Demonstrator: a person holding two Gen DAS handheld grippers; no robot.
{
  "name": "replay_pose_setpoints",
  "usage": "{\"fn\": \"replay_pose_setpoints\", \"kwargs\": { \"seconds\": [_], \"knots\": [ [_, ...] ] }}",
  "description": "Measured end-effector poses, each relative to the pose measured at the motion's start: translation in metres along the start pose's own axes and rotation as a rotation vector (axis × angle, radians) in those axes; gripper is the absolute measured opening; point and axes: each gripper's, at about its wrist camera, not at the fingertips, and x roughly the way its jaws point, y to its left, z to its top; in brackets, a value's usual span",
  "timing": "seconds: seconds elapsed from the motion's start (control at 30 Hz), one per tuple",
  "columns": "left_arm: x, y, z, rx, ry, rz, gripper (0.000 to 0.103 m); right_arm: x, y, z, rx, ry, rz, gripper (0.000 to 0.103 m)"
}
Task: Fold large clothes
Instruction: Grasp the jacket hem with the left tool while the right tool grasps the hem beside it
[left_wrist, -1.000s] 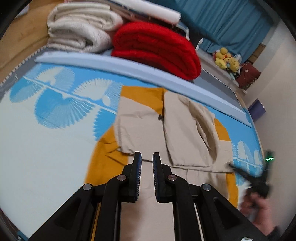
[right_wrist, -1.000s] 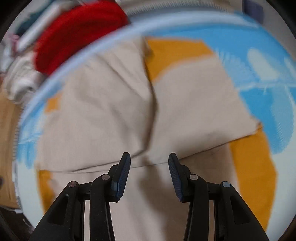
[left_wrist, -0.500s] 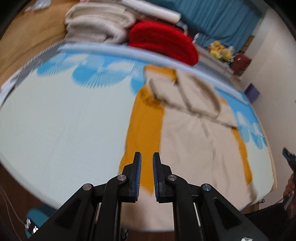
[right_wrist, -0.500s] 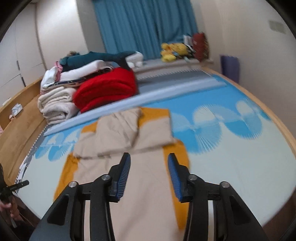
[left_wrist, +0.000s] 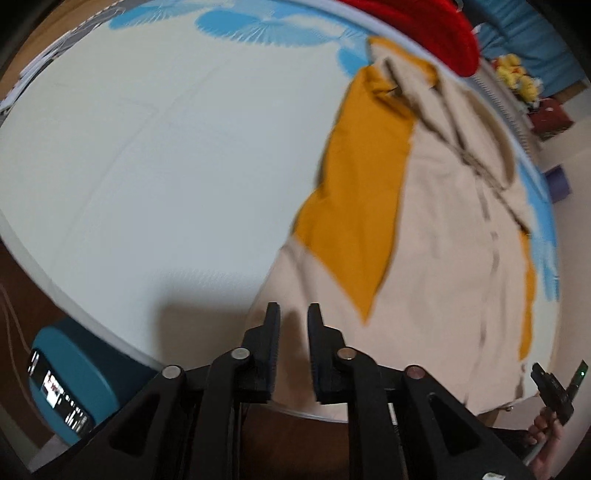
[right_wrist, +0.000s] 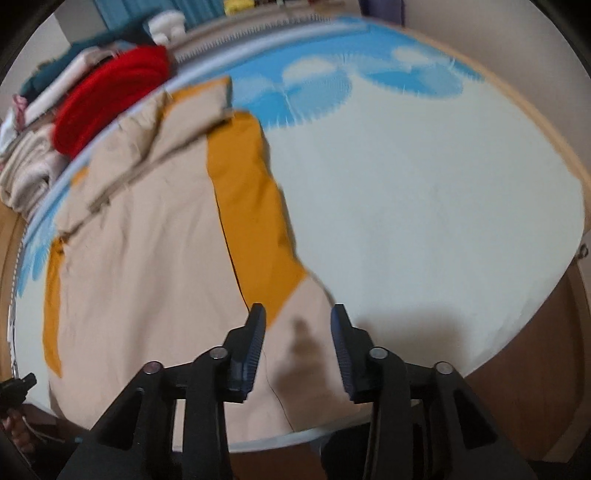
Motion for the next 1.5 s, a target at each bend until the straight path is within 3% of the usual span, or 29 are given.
{"fn": "replay_pose_setpoints", "kwargs": {
  "seconds": [0.17, 0.37, 0.47, 0.53, 0.57, 0.6, 0.63, 0.7, 0.8, 0.9, 1.0, 1.1, 1.3, 1.37, 1.43, 1.5],
  "knots": [
    [0.021, 0.009, -0.007, -0.014, 0.060, 0.059, 0.028, 0.035, -0.004, -0.013, -0.005, 0.137, -0.065, 0.043],
    [0.036, 0.012, -0.012, -0.020, 0.074, 0.105, 0.036, 0.053, -0.009, -0.025, -0.006, 0.196, -0.107, 0.053],
    [0.037, 0.003, -0.017, 0.031, 0.045, 0.153, 0.036, 0.058, -0.001, -0.030, -0.060, 0.211, -0.137, 0.057],
    [0.038, -0.008, -0.021, 0.096, 0.025, 0.192, 0.024, 0.059, 0.003, -0.033, -0.094, 0.207, -0.157, 0.056],
    [0.038, -0.014, -0.024, 0.136, 0.016, 0.198, 0.012, 0.058, 0.005, -0.035, -0.101, 0.203, -0.162, 0.054],
    [0.037, -0.017, -0.026, 0.159, 0.007, 0.212, 0.010, 0.057, 0.006, -0.035, -0.107, 0.198, -0.159, 0.043],
    [0.036, -0.019, -0.028, 0.174, 0.002, 0.218, 0.009, 0.056, 0.008, -0.036, -0.118, 0.191, -0.150, 0.022],
    [0.030, -0.024, -0.032, 0.207, -0.010, 0.221, 0.008, 0.050, 0.012, -0.036, -0.127, 0.172, -0.122, 0.003],
    [0.016, -0.020, -0.035, 0.186, -0.022, 0.176, 0.008, 0.034, 0.014, -0.034, -0.121, 0.113, -0.111, 0.001],
    [0.018, -0.010, -0.032, 0.136, 0.025, 0.131, 0.013, 0.024, 0.005, -0.030, -0.056, 0.083, -0.098, 0.001],
    [0.029, -0.006, -0.032, 0.098, 0.069, 0.150, 0.017, 0.036, -0.002, -0.028, -0.025, 0.124, -0.103, 0.003],
    [0.031, -0.009, -0.032, 0.111, 0.072, 0.158, 0.019, 0.055, 0.004, -0.034, -0.069, 0.203, -0.147, 0.017],
    [0.033, -0.019, -0.036, 0.180, 0.059, 0.205, 0.017, 0.061, 0.013, -0.039, -0.157, 0.204, -0.200, 0.018],
    [0.031, -0.021, -0.038, 0.196, 0.052, 0.206, 0.013, 0.060, 0.014, -0.040, -0.157, 0.200, -0.191, 0.012],
    [0.028, -0.022, -0.039, 0.203, 0.045, 0.209, 0.011, 0.060, 0.016, -0.040, -0.171, 0.191, -0.180, 0.000],
    [0.029, -0.030, -0.039, 0.215, 0.033, 0.212, 0.010, 0.055, 0.019, -0.041, -0.185, 0.168, -0.161, 0.000]
  ]
}}
